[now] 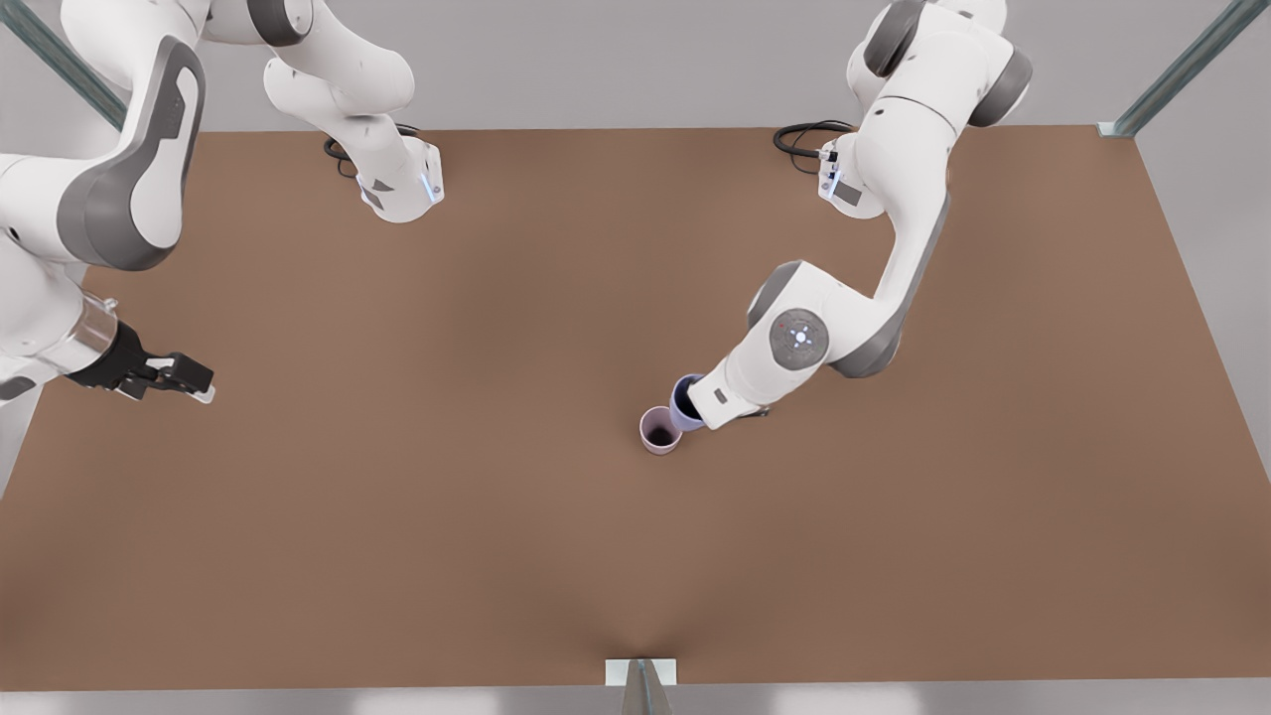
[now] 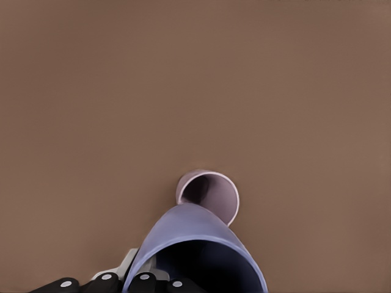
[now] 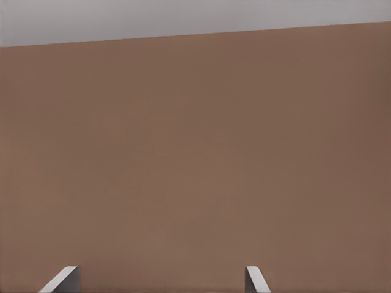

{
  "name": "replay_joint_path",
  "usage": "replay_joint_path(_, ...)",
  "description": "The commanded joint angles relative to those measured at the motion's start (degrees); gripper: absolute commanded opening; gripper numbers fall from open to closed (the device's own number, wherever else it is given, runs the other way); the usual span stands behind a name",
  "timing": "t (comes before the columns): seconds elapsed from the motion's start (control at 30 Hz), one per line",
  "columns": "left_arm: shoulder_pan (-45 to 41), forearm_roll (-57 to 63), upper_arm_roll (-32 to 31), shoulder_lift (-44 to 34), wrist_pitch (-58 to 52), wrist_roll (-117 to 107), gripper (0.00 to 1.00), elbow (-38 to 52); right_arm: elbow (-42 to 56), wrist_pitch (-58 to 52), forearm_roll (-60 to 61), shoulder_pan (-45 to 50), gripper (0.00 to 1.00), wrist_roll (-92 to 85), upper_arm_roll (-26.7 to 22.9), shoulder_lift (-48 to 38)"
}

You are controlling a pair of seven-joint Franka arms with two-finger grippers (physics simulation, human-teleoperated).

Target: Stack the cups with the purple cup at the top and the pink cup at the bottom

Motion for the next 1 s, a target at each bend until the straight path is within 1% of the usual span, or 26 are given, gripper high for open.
replay_joint_path(0.0,-0.7,0.1,0.0,0.7,-1.6,-26.4,0.21,0.9,0.1,0.2,0.2,0.1,1.00,-2.3,0.0,-0.1)
replay_joint_path(0.13,-2.2,0.2,0.0,3.5,-0.2,-27.1,0.21,3.3,0.1,0.2,0.3,0.3,1.00,-2.3,0.1,0.1)
replay_joint_path(0.37,-2.6,1.2,0.2,5.8,3.5,-27.8,0.21,3.9,0.0,0.3,0.3,0.4,1.00,-2.4,0.1,0.3)
replay_joint_path(0.97,-3.1,1.4,0.4,6.9,4.1,-28.0,0.21,3.4,0.1,0.8,0.4,0.2,1.00,-2.4,0.1,0.3)
